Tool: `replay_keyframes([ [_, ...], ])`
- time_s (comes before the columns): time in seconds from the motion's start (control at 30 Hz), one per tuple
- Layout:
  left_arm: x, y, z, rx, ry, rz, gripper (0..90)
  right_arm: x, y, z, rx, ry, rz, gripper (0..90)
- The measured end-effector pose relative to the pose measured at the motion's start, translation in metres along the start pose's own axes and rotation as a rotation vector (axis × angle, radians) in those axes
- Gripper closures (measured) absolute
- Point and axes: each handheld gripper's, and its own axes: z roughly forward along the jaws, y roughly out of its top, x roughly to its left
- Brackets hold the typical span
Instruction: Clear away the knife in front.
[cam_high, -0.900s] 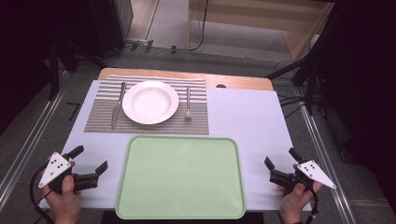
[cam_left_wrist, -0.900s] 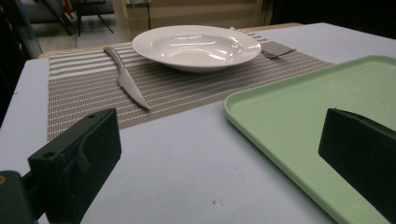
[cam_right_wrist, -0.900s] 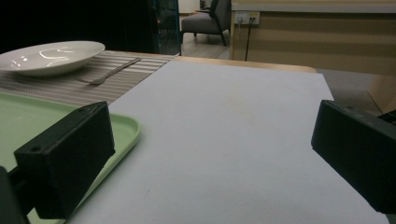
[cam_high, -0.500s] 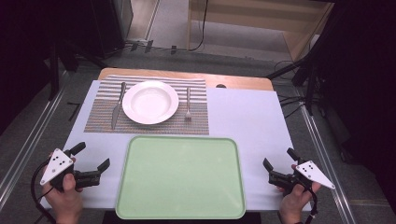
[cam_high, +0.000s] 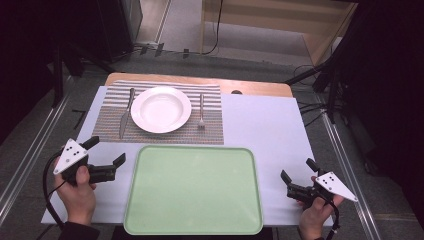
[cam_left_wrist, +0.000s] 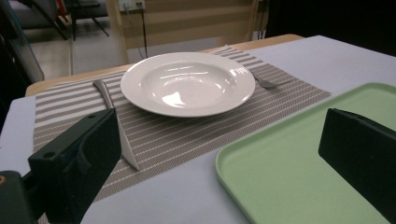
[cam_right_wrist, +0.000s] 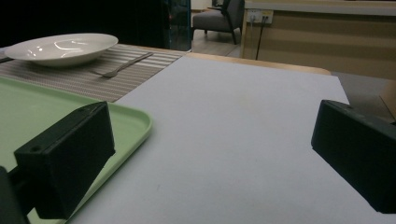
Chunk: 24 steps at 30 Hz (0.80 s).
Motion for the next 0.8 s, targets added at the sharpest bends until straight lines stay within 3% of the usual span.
replay_keyframes([
  [0.2, 0.002, 0.013, 0.011, 0.008, 0.002, 0.013, 0.0, -0.001, 0.0, 0.0, -0.004, 0.003, 0.002, 0.0],
  [0.3, 0.007, 0.017, 0.014, 0.016, -0.009, 0.011, 0.0, -0.001, 0.0, 0.0, -0.002, 0.003, 0.002, 0.0],
  [0.8, 0.034, 0.039, 0.026, 0.034, 0.027, 0.003, 0.0, 0.0, 0.0, 0.001, 0.003, 0.009, 0.001, 0.0],
])
